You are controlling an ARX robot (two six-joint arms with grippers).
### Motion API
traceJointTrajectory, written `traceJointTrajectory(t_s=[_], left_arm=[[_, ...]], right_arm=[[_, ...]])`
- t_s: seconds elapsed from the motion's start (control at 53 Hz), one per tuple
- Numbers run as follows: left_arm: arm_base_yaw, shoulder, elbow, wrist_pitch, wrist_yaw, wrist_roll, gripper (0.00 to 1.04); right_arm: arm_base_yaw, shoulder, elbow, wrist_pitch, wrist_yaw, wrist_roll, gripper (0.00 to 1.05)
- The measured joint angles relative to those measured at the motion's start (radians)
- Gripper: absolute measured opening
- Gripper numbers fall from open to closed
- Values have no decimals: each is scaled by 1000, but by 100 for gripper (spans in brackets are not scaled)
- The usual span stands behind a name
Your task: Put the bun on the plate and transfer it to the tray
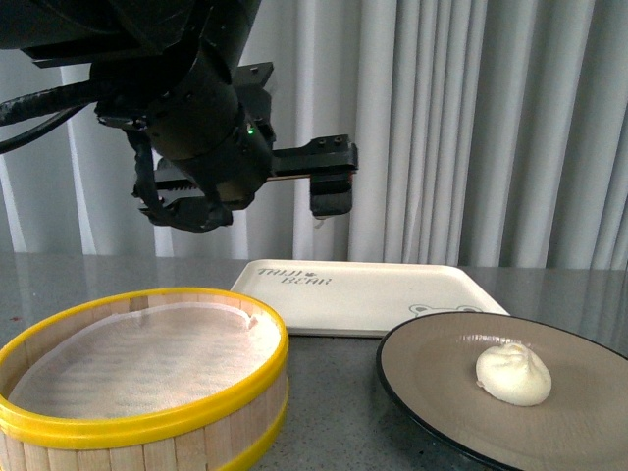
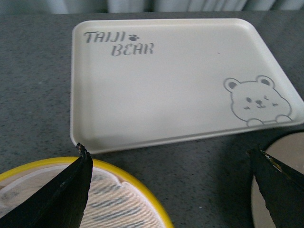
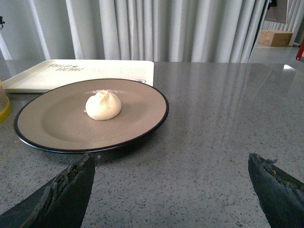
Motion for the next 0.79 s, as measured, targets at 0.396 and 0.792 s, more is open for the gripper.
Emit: traceJointTrajectory(t_s=[0.396, 0.792], left_arm=[[51, -236, -538, 751, -201, 150, 61], [221, -557, -1108, 983, -47, 179, 4]], right_arm=[[0, 0, 0, 0, 2, 0, 96], [0, 0, 0, 0, 0, 0, 96]])
